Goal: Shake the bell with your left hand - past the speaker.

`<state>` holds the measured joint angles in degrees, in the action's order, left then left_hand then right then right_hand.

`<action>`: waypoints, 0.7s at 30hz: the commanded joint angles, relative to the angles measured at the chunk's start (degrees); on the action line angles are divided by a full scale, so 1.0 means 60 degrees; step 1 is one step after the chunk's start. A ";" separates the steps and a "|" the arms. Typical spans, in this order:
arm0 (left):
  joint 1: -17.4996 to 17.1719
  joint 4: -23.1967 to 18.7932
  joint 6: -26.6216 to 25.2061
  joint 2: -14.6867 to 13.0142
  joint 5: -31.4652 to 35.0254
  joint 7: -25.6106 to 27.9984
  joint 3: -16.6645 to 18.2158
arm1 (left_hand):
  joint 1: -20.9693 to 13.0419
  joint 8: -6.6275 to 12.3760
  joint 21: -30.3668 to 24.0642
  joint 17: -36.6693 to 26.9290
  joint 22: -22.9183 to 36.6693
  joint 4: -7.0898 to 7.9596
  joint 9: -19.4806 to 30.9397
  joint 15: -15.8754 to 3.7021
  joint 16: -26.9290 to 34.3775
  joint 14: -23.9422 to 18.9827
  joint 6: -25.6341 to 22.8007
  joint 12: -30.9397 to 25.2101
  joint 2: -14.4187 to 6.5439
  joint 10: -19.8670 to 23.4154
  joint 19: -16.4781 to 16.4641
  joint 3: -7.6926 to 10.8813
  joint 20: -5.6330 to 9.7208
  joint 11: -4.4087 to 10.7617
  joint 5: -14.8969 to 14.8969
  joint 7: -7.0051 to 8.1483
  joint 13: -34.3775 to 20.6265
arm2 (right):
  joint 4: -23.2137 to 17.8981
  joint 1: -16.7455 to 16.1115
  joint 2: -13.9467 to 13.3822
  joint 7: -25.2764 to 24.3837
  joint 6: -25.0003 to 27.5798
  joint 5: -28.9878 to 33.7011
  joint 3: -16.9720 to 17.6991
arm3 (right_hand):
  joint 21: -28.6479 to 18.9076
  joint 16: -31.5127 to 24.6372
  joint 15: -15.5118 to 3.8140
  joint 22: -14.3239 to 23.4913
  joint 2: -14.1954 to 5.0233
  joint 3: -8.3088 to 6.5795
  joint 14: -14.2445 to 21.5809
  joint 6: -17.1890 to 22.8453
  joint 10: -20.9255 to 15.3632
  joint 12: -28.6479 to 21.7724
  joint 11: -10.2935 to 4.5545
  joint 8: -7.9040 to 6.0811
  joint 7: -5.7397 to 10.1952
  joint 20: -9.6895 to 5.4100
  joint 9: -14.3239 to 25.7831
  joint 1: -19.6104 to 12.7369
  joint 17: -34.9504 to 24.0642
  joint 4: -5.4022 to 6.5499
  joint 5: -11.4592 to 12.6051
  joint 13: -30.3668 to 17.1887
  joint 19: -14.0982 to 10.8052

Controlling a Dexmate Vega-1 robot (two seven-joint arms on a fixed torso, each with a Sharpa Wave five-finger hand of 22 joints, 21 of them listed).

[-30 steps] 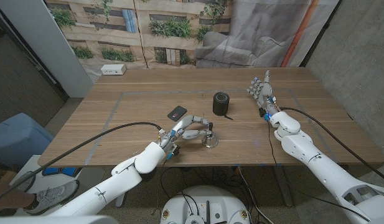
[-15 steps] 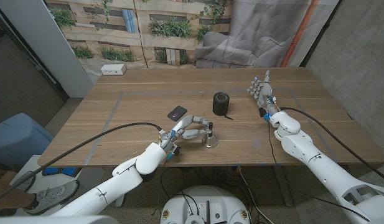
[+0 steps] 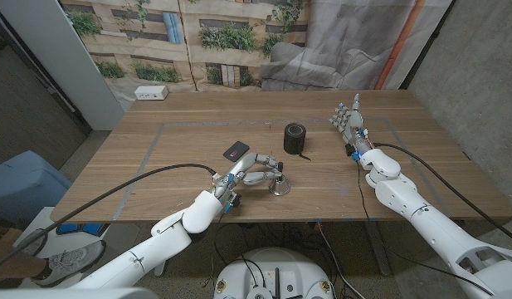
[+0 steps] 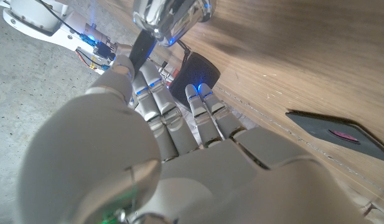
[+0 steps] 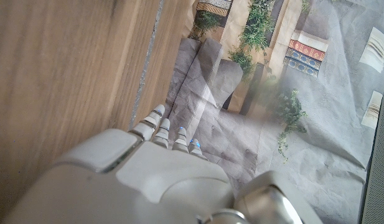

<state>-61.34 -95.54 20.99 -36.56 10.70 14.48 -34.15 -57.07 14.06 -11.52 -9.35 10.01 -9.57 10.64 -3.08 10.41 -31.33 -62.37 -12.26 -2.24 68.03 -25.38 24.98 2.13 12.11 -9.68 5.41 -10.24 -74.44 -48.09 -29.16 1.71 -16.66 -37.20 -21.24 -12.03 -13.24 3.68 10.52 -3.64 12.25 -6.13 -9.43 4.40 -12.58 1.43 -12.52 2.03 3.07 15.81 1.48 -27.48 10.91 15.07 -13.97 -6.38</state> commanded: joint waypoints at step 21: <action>0.0275 0.0120 0.0504 0.0109 0.0291 0.0401 0.0193 | -0.0151 0.0120 -0.0043 -0.0047 0.0014 -0.0036 0.0078 -0.1409 0.0080 -0.0392 -0.0780 -0.0082 -0.0128 0.0724 -0.0101 -0.0154 0.0040 0.0052 -0.0021 -0.0245 -0.0055 | -0.0017 -0.0011 -0.0007 -0.0007 0.0006 0.0000 0.0001 | -0.0049 -0.0034 0.0019 0.0029 -0.0927 0.0057 -0.0040 -0.0078 0.0085 -0.0046 -0.0009 -0.0054 -0.0008 0.0003 0.0029 -0.0029 -0.0036 -0.0011 0.0032 -0.0053 -0.0053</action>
<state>-60.37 -94.64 22.85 -36.00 11.56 15.95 -33.86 -57.55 14.42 -11.52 -9.48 10.00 -9.82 10.63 -3.07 10.41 -33.21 -64.92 -12.58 -2.68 70.74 -25.58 24.12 2.34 11.47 -9.59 5.50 -10.32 -74.42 -48.08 -29.13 1.71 -16.68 -37.18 -21.25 -12.03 -13.24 3.68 10.52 -3.64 12.25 -6.13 -9.43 4.40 -12.58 1.43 -12.51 2.03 3.07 15.82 1.48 -27.48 10.91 15.07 -13.97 -6.38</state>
